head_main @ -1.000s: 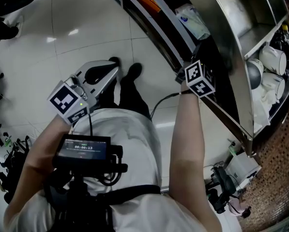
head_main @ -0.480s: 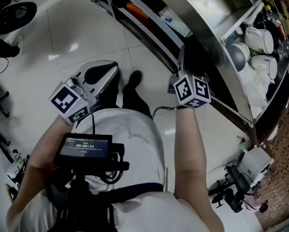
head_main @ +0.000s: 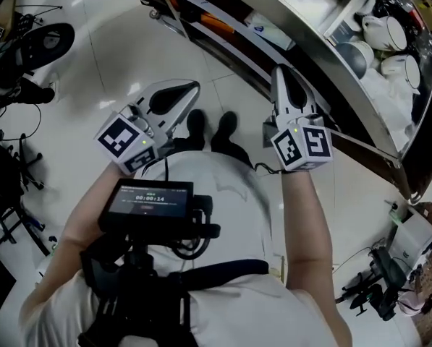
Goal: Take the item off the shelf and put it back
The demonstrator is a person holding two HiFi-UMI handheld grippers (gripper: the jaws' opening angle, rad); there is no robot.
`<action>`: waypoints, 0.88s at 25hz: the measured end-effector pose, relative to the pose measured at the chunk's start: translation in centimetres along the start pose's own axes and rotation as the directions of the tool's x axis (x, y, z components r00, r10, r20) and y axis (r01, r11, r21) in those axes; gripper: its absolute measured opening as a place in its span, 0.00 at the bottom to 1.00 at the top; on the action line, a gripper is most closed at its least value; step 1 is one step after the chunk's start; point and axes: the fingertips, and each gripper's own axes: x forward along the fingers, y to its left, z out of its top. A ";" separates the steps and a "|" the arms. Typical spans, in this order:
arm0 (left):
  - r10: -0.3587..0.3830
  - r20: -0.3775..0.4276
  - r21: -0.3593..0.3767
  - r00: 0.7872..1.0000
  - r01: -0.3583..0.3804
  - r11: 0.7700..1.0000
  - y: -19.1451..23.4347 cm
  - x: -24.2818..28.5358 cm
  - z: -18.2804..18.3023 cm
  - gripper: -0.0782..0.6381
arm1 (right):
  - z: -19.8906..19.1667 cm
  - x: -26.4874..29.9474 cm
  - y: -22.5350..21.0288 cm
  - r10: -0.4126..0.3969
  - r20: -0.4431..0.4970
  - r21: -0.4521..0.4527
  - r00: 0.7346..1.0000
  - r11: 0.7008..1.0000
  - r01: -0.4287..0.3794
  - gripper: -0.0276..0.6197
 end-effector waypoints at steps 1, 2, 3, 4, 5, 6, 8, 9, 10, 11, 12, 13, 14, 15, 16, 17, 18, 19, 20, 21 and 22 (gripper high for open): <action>-0.004 0.004 0.011 1.000 0.004 1.000 -0.1 -0.1 0.4 0.12 | 0.5 -0.2 0.7 0.010 0.012 -0.004 1.000 1.000 -0.010 0.07; -0.009 0.008 0.022 1.000 0.008 1.000 -0.1 -0.1 0.8 0.12 | 1.0 -0.5 1.5 0.023 0.024 -0.008 0.999 1.000 -0.023 0.07; -0.013 0.013 0.031 1.000 0.012 0.999 -0.2 -0.2 1.3 0.12 | 1.4 -0.7 2.3 0.038 0.034 -0.012 0.999 0.999 -0.037 0.07; -0.018 0.017 0.037 1.000 0.018 0.999 -0.4 -0.2 1.8 0.12 | 1.8 -0.9 3.1 0.055 0.043 -0.015 0.998 0.998 -0.054 0.07; -0.026 0.018 0.038 0.999 0.025 0.999 -0.7 -0.2 2.3 0.12 | 2.1 -1.0 3.9 0.076 0.049 -0.018 0.996 0.997 -0.075 0.07; -0.036 0.018 0.038 0.999 0.035 0.999 -1.1 -0.1 2.8 0.12 | 2.3 -1.1 4.8 0.099 0.053 -0.022 0.994 0.995 -0.098 0.07; -0.049 0.020 0.046 0.999 0.048 0.998 -1.5 0.0 3.6 0.12 | 2.6 -1.4 6.8 0.150 0.054 -0.028 0.987 0.988 -0.149 0.07; -0.053 0.023 0.054 0.998 0.052 0.997 -1.7 0.1 3.9 0.12 | 2.7 -1.5 7.8 0.176 0.052 -0.030 0.983 0.984 -0.174 0.07; -0.058 0.027 0.064 0.998 0.056 0.996 -1.8 0.1 4.2 0.12 | 2.8 -1.6 8.7 0.199 0.051 -0.029 0.979 0.980 -0.198 0.07; -0.062 0.030 0.072 0.998 0.060 0.996 -2.0 0.2 4.5 0.12 | 3.0 -1.8 9.5 0.220 0.050 -0.027 0.974 0.975 -0.219 0.08; -0.066 0.033 0.080 0.997 0.064 0.995 -2.1 0.2 4.8 0.12 | 3.3 -1.9 10.2 0.239 0.051 -0.024 0.970 0.971 -0.238 0.09; -0.070 0.036 0.087 0.997 0.067 0.994 -2.3 0.3 5.1 0.12 | 3.6 -2.0 10.8 0.256 0.053 -0.024 0.965 0.967 -0.255 0.10; -0.074 0.038 0.096 0.997 0.070 0.993 -2.5 0.3 5.4 0.12 | 4.1 -2.1 11.3 0.272 0.057 -0.027 0.961 0.962 -0.271 0.10; -0.078 0.038 0.106 0.996 0.074 0.992 -2.7 0.2 5.6 0.12 | 4.7 -2.3 11.8 0.287 0.063 -0.031 0.956 0.958 -0.285 0.10; -0.082 0.038 0.118 0.996 0.077 0.990 -2.9 0.2 5.9 0.12 | 5.3 -2.4 12.2 0.301 0.070 -0.036 0.951 0.954 -0.299 0.10; -0.085 0.037 0.128 0.996 0.080 0.988 -3.1 0.2 6.1 0.12 | 6.0 -2.5 12.6 0.312 0.076 -0.041 0.947 0.950 -0.310 0.11; -0.087 0.037 0.137 0.995 0.082 0.987 -3.2 0.1 6.3 0.12 | 6.5 -2.6 12.8 0.319 0.080 -0.048 0.945 0.948 -0.316 0.12; -0.088 0.039 0.142 0.995 0.082 0.986 -3.2 0.1 6.5 0.12 | 6.9 -2.6 12.9 0.318 0.078 -0.061 0.945 0.947 -0.314 0.12; -0.087 0.043 0.147 0.995 0.080 0.986 -3.2 0.0 6.8 0.12 | 7.1 -2.5 12.9 0.312 0.068 -0.081 0.948 0.949 -0.306 0.12; -0.086 0.047 0.151 0.995 0.078 0.985 -3.2 0.0 7.0 0.12 | 7.2 -2.4 12.8 0.302 0.057 -0.106 0.952 0.950 -0.295 0.11; -0.085 0.051 0.155 0.995 0.076 0.985 -3.2 0.0 7.2 0.12 | 7.3 -2.4 12.6 0.292 0.050 -0.129 0.955 0.950 -0.284 0.06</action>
